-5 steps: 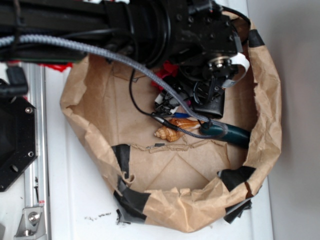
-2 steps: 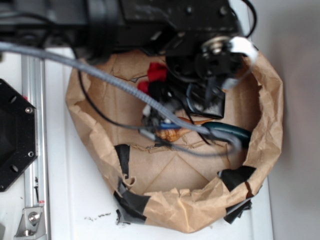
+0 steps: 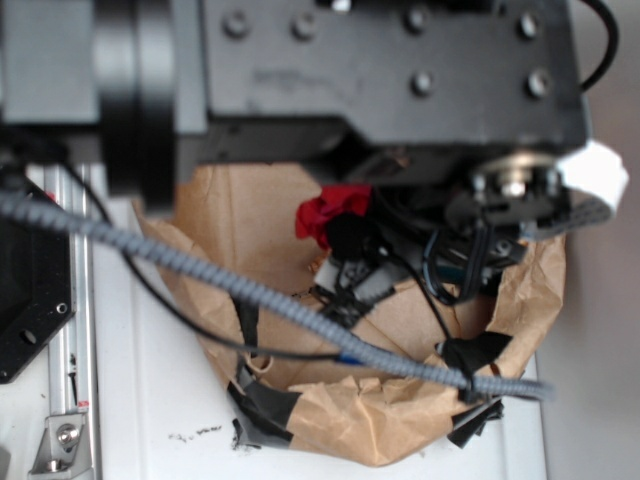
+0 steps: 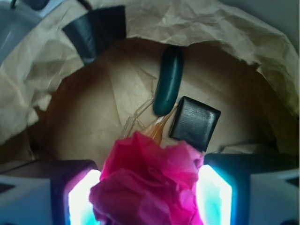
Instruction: Grab the red paper.
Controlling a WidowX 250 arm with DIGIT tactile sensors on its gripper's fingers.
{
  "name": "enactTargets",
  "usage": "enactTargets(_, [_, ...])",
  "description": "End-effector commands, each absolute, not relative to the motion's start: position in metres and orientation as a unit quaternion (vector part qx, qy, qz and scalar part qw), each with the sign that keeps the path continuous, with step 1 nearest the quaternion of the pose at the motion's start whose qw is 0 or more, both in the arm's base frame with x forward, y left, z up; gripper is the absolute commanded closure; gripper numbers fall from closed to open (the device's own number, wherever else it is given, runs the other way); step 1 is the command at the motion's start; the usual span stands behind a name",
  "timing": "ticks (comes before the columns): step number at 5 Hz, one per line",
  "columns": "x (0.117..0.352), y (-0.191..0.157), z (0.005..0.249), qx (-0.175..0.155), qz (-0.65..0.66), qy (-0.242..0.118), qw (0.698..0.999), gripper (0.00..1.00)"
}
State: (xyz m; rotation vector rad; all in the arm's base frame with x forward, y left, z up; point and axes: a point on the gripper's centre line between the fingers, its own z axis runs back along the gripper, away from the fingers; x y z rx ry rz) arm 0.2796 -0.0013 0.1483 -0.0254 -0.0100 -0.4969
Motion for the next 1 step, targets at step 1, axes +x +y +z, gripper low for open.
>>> enactTargets(1, [0.2817,-0.0060,0.1665,-0.010,-0.187,-0.059,0.980,1.00])
